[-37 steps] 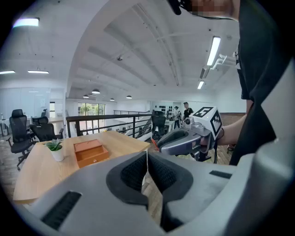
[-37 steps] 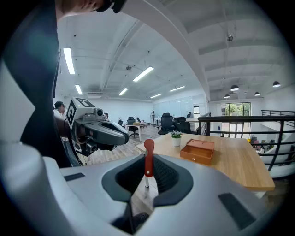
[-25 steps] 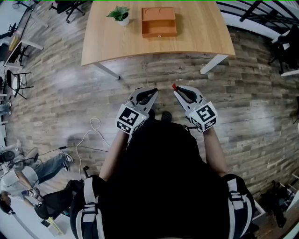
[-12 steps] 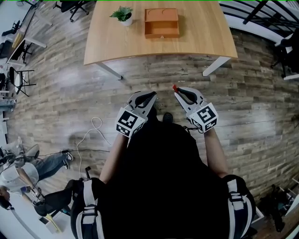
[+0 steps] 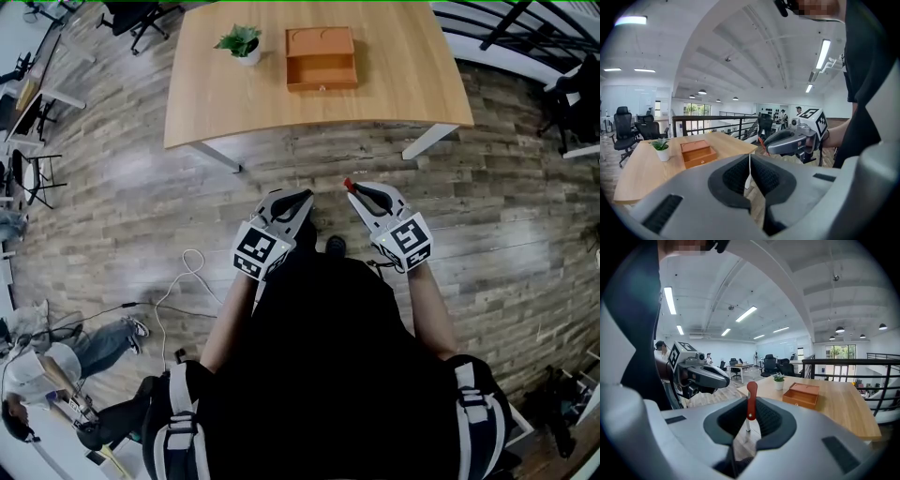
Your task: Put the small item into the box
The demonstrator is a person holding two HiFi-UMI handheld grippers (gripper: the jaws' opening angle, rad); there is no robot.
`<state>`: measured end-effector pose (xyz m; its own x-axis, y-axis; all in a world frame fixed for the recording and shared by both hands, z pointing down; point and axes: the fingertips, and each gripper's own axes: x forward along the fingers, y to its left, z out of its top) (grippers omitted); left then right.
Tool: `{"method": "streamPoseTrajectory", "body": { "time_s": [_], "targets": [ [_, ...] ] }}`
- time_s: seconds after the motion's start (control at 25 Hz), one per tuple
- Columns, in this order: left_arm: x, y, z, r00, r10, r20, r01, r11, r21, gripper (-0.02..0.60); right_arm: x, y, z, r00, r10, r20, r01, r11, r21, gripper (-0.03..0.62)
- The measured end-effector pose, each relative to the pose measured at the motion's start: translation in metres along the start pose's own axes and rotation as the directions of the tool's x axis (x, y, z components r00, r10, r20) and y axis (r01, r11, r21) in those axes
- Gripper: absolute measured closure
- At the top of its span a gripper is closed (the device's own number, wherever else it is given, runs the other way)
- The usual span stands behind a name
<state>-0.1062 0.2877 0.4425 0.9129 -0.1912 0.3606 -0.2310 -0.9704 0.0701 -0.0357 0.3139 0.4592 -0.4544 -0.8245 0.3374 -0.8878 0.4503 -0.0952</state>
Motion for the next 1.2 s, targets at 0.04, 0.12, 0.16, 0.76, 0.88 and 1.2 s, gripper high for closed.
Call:
{"method": "streamPoseTrajectory", "body": {
  "time_s": [0.04,0.12,0.16,0.76,0.88,1.2],
  "targets": [
    [0.002,0.005,0.002,1.000,-0.003,0.003,0.003,1.000,0.001,0.554,0.004,-0.003,0.002,1.000,-0.003,-0.001,0.003,1.000,0.004,0.526],
    [0.007,0.017,0.007,1.000,-0.009,0.011,0.009,1.000,0.002,0.554,0.013,-0.011,0.005,1.000,-0.012,-0.003,0.012,1.000,0.013,0.526],
    [0.009,0.023,0.009,1.000,-0.012,0.014,0.012,1.000,0.001,0.554,0.019,-0.015,0.006,1.000,-0.017,-0.007,0.017,1.000,0.014,0.526],
    [0.044,0.115,0.021,0.996,-0.094,0.004,0.094,0.996,0.005,0.554,0.097,-0.067,0.045,0.997,-0.080,-0.022,0.080,0.997,0.015,0.526],
    [0.052,0.130,0.023,0.993,-0.121,0.008,0.121,0.993,0.005,0.554,0.110,-0.075,0.050,0.995,-0.095,-0.031,0.096,0.995,0.017,0.526],
    [0.073,0.172,0.034,0.983,-0.185,0.017,0.185,0.982,0.027,0.554,0.139,-0.102,0.067,0.986,-0.164,-0.039,0.165,0.986,0.023,0.526]
  ]
}}
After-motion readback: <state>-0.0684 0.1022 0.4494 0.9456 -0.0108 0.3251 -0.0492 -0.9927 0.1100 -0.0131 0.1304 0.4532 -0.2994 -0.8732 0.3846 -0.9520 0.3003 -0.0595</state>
